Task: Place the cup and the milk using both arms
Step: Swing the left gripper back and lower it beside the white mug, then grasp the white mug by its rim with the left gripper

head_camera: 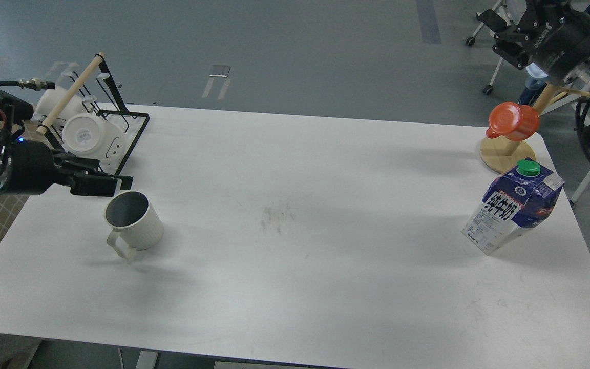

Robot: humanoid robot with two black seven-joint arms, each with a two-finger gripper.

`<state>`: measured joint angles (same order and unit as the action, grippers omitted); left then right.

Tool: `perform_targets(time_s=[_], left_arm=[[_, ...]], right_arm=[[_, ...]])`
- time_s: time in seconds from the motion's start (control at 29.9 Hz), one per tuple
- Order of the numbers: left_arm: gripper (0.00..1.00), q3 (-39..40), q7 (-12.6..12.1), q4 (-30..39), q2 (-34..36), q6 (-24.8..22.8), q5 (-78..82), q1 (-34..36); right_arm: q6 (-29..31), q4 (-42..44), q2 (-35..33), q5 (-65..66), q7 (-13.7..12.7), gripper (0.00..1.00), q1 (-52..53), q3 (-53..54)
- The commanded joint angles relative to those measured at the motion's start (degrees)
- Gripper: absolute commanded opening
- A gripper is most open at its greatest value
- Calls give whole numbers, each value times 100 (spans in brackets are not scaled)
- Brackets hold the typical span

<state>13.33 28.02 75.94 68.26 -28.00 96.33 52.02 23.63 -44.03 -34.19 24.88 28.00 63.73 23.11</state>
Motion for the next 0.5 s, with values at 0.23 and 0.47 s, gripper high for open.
perform_targets(time_s=[0.23,0.47], left_arm=[[98,-6,-2,-456,-252,0,-79,-498],[98,-6,-2,-932,-551,0,-211,-649]], right_arm=[[-16,-79,-43,0,0,100,-9,9],[-34,-123,-70,-9,0,100,-27,9]])
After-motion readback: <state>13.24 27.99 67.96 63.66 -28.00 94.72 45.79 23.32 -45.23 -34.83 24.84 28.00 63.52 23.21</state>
